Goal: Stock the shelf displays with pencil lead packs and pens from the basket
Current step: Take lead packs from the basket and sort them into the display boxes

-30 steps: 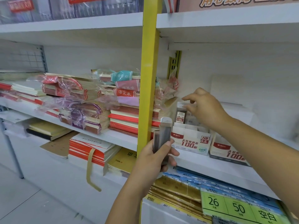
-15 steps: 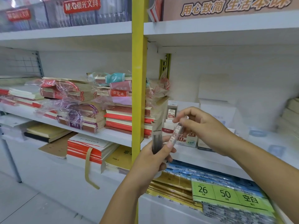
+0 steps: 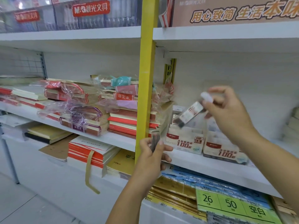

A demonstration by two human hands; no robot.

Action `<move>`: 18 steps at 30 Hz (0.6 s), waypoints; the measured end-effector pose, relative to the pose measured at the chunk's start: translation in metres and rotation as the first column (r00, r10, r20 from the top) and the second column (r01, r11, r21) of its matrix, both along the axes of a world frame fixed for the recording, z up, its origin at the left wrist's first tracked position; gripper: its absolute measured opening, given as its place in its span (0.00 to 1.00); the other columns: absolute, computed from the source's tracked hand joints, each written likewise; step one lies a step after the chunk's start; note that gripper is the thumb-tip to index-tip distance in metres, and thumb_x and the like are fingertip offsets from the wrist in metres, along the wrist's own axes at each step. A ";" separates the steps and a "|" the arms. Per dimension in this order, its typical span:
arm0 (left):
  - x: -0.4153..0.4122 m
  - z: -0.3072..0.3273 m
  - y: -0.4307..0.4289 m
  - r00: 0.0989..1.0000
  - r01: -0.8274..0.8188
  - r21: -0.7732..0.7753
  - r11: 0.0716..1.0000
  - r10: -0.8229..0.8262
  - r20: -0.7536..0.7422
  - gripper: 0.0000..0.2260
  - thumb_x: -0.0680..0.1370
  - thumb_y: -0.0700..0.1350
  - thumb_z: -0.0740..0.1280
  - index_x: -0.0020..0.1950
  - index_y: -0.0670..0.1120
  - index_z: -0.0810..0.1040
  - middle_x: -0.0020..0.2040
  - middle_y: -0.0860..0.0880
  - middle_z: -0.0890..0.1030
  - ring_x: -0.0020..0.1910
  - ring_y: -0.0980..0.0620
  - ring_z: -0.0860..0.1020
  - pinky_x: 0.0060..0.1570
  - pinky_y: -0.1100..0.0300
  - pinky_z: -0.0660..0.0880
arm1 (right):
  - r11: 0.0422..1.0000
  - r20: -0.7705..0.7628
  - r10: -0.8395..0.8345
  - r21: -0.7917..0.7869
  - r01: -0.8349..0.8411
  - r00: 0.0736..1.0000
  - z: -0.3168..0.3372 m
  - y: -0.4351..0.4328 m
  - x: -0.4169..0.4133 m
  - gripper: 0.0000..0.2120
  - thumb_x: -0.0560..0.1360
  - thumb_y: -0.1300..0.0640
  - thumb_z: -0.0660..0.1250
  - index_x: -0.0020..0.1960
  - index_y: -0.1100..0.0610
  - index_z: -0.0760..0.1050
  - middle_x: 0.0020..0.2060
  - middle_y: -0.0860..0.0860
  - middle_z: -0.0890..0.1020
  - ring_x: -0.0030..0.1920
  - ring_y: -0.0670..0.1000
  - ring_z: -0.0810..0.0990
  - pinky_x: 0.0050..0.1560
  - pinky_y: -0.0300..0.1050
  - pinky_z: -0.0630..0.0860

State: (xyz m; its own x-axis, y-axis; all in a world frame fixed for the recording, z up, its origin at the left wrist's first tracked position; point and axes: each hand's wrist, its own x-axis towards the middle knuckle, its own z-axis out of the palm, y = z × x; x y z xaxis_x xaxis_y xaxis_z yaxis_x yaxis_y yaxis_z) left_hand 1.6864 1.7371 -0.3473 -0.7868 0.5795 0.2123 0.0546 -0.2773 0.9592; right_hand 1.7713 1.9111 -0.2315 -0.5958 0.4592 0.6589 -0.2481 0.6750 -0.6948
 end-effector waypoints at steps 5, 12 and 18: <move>-0.006 0.000 0.001 0.996 -0.062 0.012 0.998 0.063 -0.056 0.05 0.84 0.50 0.60 0.54 0.52 0.75 0.44 0.53 0.86 0.39 0.54 0.85 0.34 0.66 0.79 | 0.929 0.014 -0.102 0.360 0.090 0.995 0.018 0.006 -0.036 0.08 0.79 0.57 0.66 0.51 0.46 0.69 0.43 0.39 0.80 0.41 0.35 0.78 0.38 0.25 0.71; -0.014 -0.005 0.002 0.995 -0.054 -0.015 0.998 0.052 -0.088 0.07 0.84 0.49 0.60 0.51 0.47 0.75 0.34 0.53 0.81 0.32 0.57 0.80 0.35 0.68 0.78 | 0.777 0.178 -0.226 0.626 0.067 0.958 0.003 0.020 -0.075 0.07 0.77 0.60 0.67 0.54 0.52 0.75 0.48 0.47 0.76 0.43 0.45 0.76 0.45 0.38 0.72; -0.017 -0.007 0.002 0.999 -0.033 -0.013 0.999 0.032 -0.024 0.06 0.84 0.41 0.61 0.55 0.49 0.78 0.44 0.51 0.86 0.41 0.53 0.85 0.44 0.61 0.82 | 0.879 0.310 -0.268 0.467 0.100 0.912 -0.001 0.030 -0.093 0.04 0.77 0.56 0.68 0.51 0.50 0.80 0.47 0.50 0.75 0.44 0.51 0.79 0.47 0.48 0.78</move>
